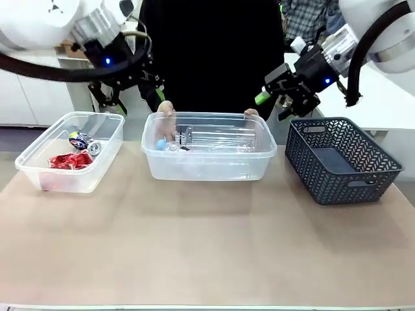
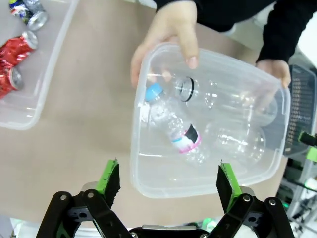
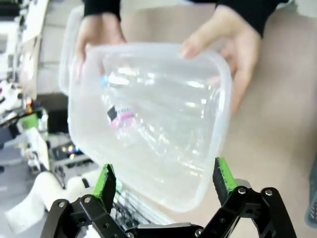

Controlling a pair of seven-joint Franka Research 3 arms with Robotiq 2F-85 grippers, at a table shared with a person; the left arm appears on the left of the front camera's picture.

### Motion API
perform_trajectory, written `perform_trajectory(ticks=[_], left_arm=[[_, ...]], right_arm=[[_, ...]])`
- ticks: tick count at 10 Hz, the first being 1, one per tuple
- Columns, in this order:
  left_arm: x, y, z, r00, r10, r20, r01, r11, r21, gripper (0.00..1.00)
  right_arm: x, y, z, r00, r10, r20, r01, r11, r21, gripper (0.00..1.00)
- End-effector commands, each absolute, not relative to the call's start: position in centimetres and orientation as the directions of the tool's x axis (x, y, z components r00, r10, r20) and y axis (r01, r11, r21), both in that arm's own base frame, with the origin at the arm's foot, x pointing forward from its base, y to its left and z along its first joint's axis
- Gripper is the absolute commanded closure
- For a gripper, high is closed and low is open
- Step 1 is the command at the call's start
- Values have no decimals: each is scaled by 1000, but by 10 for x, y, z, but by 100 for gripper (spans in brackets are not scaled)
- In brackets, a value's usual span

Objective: Sort the waste into each basket.
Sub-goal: Release the Organizing box you were holding.

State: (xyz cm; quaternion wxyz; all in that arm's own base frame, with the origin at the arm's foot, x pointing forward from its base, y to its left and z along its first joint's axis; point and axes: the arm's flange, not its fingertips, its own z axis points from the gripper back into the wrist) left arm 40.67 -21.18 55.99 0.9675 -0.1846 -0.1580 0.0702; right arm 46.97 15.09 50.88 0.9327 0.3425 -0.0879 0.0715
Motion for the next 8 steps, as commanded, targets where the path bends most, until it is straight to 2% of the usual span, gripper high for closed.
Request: perform_trajectory(ticks=[1, 2, 8], left_arm=[[408, -197, 541, 977, 120, 177, -30, 897, -442, 0], [407, -212, 560, 940, 194, 280, -78, 922, -379, 0], [407, -212, 560, 940, 194, 280, -78, 922, -379, 0]], right_arm=[[478, 148, 500, 983, 113, 145, -174, 827, 534, 0], [470, 151, 509, 974, 73, 213, -194, 755, 626, 0], [470, 151, 509, 974, 73, 213, -194, 755, 626, 0]])
